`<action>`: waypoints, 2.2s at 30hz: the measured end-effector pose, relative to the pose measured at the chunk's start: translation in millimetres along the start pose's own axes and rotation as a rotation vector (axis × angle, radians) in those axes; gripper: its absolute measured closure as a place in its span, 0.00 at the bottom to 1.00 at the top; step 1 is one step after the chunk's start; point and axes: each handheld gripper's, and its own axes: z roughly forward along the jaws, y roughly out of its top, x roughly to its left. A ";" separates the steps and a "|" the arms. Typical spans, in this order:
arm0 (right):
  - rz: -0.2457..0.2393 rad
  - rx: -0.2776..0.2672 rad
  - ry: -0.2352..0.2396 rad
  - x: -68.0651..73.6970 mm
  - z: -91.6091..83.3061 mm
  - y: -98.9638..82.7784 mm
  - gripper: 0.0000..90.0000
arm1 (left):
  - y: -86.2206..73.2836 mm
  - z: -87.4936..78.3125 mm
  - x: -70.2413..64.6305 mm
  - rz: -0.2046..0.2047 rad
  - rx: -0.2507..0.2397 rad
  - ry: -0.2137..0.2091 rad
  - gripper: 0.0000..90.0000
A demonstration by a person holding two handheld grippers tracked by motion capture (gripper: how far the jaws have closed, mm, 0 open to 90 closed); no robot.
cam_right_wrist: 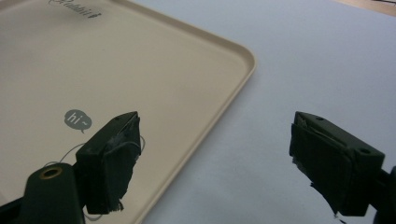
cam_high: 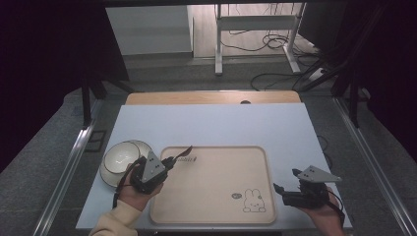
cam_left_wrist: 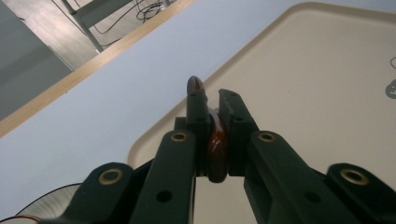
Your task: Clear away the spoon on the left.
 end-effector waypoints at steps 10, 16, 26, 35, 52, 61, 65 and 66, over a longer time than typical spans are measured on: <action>0.000 0.001 0.001 0.0 0.0 -0.3 0.19 | -4.2 3.7 -5.1 0.017 0.026 -0.008 0.94; -0.002 0.003 0.002 0.1 0.4 -0.4 0.19 | -6.0 6.2 -7.6 0.027 0.041 -0.013 0.94; -0.002 0.003 0.003 0.2 0.6 -0.6 0.19 | -7.6 12.3 -16.6 0.055 0.065 -0.017 0.94; -0.003 0.004 0.004 0.0 0.5 -0.6 0.19 | -14.7 12.6 -23.2 0.080 0.087 -0.010 0.93; -0.005 0.008 0.007 0.4 1.5 -1.0 0.19 | -20.9 17.2 -32.4 0.095 0.127 -0.017 0.91; -0.010 0.013 0.012 1.4 2.0 -0.8 0.19 | -28.0 25.9 -41.3 0.125 0.194 -0.054 0.87; -0.011 0.012 0.009 1.7 2.3 -1.0 0.19 | -29.9 31.1 -44.2 0.133 0.228 -0.086 0.86; -0.011 0.012 0.009 1.7 2.3 -1.0 0.19 | -30.0 32.2 -44.7 0.138 0.236 -0.095 0.85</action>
